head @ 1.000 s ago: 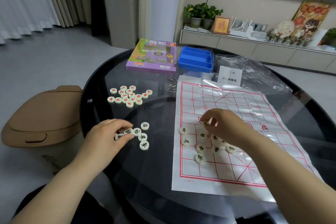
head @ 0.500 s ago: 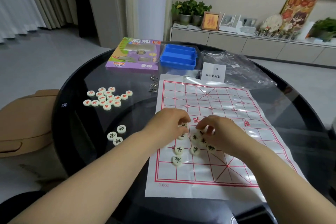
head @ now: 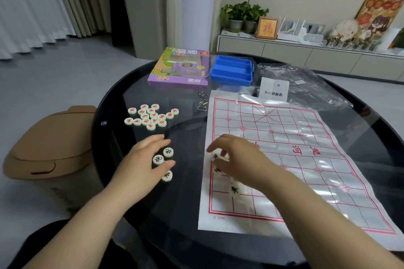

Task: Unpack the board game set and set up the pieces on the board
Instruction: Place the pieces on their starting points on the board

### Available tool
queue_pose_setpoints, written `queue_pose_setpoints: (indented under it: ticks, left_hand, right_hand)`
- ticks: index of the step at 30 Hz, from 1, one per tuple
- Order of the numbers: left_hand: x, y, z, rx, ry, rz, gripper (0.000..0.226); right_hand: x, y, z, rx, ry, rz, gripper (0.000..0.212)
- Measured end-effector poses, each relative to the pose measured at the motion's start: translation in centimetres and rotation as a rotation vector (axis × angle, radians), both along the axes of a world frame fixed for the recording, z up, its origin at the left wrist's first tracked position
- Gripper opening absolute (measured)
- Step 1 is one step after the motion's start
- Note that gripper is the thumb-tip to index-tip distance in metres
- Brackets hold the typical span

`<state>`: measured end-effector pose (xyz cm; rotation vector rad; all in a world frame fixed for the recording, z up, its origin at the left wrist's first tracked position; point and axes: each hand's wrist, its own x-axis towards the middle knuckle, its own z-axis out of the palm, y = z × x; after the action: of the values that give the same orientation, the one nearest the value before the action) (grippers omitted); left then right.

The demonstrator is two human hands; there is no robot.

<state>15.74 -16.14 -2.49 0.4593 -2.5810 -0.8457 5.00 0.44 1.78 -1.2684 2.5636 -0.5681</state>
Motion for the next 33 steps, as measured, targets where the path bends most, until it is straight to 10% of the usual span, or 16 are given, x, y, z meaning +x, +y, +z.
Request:
queue_pose_setpoints:
  ticks: [7, 14, 33]
  left_hand:
    - [1.4, -0.2, -1.2, -0.022, -0.037, 0.018, 0.086]
    - [1.4, -0.4, -2.2, -0.070, 0.127, 0.078, 0.041]
    - [2.3, -0.9, -2.0, -0.047, 0.124, 0.121, 0.034]
  right_hand:
    - [1.9, -6.2, -1.7, -0.018, 0.039, 0.195, 0.053]
    - [2.0, -7.1, -2.7, -0.016, 0.130, 0.230, 0.043]
    - [2.5, -7.3, -3.8, -0.117, 0.190, 0.250, 0.023]
